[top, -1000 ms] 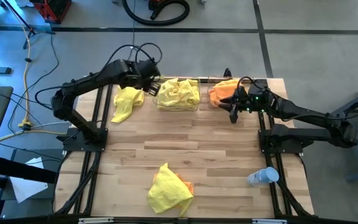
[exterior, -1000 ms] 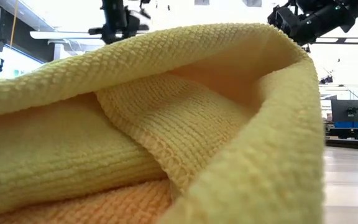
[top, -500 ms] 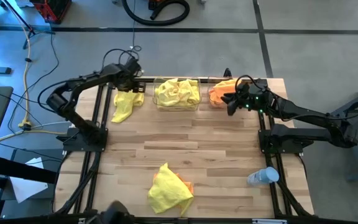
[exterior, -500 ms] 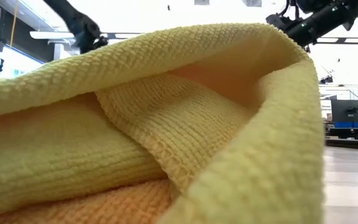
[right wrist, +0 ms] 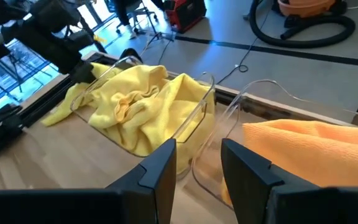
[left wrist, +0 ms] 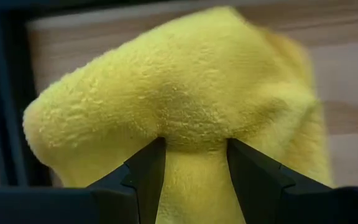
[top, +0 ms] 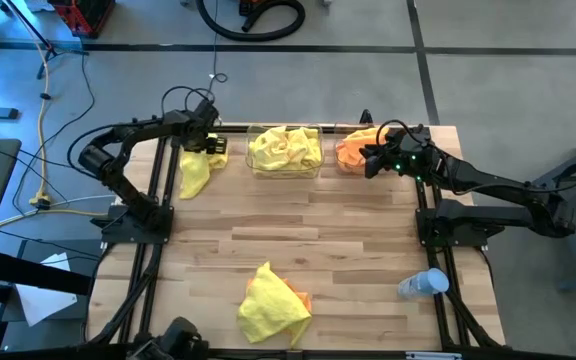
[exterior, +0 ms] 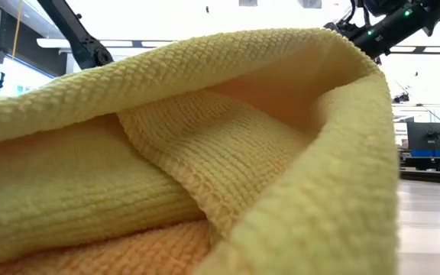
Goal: Sort microfiber towel by color & place in baskets
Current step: Put the yellow microfiber cloth into the left transparent bin
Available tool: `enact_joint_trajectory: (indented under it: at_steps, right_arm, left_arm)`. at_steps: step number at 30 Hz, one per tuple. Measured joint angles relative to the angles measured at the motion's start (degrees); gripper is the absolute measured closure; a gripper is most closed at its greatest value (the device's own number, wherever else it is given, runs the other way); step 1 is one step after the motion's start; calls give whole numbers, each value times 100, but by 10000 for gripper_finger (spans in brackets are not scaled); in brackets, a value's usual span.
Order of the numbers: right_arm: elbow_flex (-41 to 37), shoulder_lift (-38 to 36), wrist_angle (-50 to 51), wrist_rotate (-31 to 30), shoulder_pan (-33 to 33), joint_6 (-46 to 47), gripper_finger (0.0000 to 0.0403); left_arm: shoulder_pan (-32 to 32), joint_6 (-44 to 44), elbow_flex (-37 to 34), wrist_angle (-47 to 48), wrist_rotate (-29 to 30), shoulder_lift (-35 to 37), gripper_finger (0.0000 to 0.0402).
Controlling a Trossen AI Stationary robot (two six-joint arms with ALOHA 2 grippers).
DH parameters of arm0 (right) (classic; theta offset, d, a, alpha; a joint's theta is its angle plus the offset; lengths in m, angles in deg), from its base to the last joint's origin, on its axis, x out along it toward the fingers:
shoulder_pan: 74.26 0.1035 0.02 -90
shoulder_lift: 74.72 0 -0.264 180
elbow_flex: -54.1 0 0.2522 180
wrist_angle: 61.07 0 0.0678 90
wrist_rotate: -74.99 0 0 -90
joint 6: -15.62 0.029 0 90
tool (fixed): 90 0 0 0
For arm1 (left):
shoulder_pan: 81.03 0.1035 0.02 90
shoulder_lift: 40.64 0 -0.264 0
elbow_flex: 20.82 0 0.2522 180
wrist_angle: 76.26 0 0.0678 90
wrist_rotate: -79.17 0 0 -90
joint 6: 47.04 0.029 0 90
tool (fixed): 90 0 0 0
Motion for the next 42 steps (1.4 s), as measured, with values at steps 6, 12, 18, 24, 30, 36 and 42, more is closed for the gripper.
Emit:
enact_joint_trajectory:
  at_steps: [6,12,18,24,30,36,42]
  right_arm:
    - [0,0,-24,-38,-7,248,282]
    - [0,0,-22,148,-9,246,282]
    - [0,0,155,466,-7,232,282]
    - [1,2,606,571,-7,-53,282]
    - [0,0,671,637,-7,-371,282]
    - [0,0,653,635,-7,-373,282]
    - [1,0,650,633,-7,-372,282]
  left_arm:
    - [-368,196,119,319,515,-508,241]
    - [-656,-56,149,313,572,-671,263]
    - [-1001,-9,115,188,250,-403,386]
    - [-1279,-143,755,955,370,576,397]
    - [-1907,-355,1864,1416,621,1385,400]
    - [-2578,-264,3190,1363,731,1201,401]
    - [-3061,-111,4382,1401,630,335,401]
